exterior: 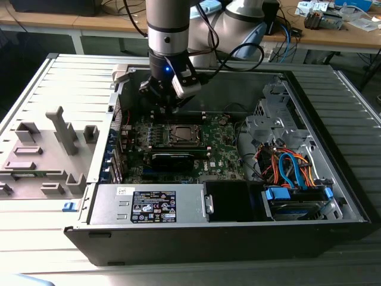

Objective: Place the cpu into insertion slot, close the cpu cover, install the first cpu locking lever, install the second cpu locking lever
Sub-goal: 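Install the first cpu locking lever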

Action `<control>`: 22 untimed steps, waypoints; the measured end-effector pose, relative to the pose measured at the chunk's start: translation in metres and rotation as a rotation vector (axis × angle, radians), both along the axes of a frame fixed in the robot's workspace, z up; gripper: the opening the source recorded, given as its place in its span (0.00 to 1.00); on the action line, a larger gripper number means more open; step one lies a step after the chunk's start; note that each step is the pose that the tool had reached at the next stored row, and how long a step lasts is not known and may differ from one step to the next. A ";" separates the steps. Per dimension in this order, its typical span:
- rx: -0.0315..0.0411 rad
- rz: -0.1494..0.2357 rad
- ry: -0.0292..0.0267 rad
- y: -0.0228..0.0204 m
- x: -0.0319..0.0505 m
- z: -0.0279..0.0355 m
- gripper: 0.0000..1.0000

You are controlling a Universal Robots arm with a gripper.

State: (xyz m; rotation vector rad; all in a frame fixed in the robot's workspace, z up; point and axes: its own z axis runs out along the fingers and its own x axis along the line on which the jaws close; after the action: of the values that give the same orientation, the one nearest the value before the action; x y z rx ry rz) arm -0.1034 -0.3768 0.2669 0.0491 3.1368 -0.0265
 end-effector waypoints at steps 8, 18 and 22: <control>0.0000 0.000 -0.0001 0.0000 -0.0086 0.0000 0.11; 0.0000 0.000 0.0000 0.0000 -0.0214 0.0000 0.11; 0.0000 0.000 0.0000 0.0000 -0.0270 0.0000 0.11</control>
State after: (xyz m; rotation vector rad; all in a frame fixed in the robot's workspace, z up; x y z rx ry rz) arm -0.1305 -0.3768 0.2669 0.0491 3.1368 -0.0265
